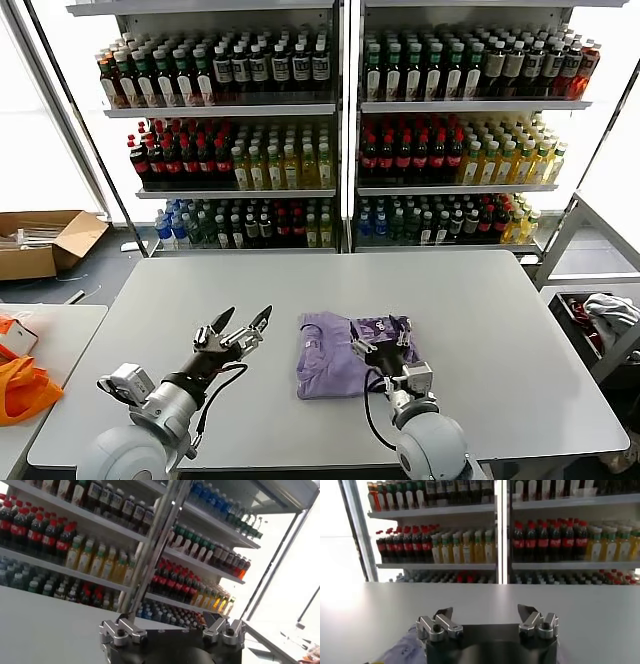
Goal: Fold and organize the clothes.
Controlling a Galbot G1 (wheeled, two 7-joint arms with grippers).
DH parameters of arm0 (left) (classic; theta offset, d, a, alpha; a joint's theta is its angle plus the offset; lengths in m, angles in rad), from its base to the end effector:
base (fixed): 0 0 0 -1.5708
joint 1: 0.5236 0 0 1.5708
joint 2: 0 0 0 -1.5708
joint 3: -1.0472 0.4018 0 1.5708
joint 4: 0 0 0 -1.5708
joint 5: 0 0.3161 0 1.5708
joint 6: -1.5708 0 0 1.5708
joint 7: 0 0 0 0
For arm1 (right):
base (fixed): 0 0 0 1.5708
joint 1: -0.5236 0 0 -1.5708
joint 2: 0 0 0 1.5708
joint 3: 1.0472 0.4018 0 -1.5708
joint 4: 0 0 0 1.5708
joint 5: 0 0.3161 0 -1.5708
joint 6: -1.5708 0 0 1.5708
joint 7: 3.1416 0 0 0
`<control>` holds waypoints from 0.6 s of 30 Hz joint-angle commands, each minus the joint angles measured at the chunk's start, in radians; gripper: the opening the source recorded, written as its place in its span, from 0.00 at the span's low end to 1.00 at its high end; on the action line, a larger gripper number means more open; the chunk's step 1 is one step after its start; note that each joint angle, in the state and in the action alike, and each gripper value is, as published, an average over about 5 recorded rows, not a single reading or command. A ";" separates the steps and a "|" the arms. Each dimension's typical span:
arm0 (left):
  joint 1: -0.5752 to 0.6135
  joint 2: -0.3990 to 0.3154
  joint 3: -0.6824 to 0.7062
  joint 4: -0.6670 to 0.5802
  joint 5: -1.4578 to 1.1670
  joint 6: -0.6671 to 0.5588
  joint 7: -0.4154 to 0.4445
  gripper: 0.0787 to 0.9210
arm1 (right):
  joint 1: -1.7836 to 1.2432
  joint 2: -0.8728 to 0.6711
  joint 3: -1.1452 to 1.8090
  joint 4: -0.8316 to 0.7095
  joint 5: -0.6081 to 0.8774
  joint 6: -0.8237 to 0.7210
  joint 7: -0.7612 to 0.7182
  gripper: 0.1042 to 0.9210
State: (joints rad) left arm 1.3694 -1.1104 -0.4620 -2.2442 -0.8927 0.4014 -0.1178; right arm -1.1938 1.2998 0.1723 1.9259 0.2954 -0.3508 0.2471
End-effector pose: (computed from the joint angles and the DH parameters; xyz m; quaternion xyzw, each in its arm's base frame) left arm 0.1737 0.0773 -0.2584 -0.1816 -0.9568 0.1967 0.1134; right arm 0.2302 0.0201 -0.3459 0.0960 -0.9875 -0.0053 0.1248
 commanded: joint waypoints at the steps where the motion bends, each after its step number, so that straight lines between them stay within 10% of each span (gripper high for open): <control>1: 0.011 -0.004 0.025 0.000 0.011 0.000 0.001 0.88 | -0.106 0.056 0.067 -0.119 -0.007 0.031 0.102 0.88; 10: 0.041 -0.002 -0.003 -0.021 0.010 -0.001 0.002 0.88 | -0.070 0.075 0.061 -0.110 0.066 -0.104 0.335 0.88; 18: 0.052 0.006 -0.018 -0.038 0.004 -0.001 0.003 0.88 | -0.099 -0.018 0.096 0.359 0.112 0.020 0.179 0.88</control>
State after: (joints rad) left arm 1.4103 -1.1078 -0.4736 -2.2728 -0.8867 0.4007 -0.1159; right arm -1.2646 1.3404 0.2344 1.8975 0.3421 -0.3835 0.4500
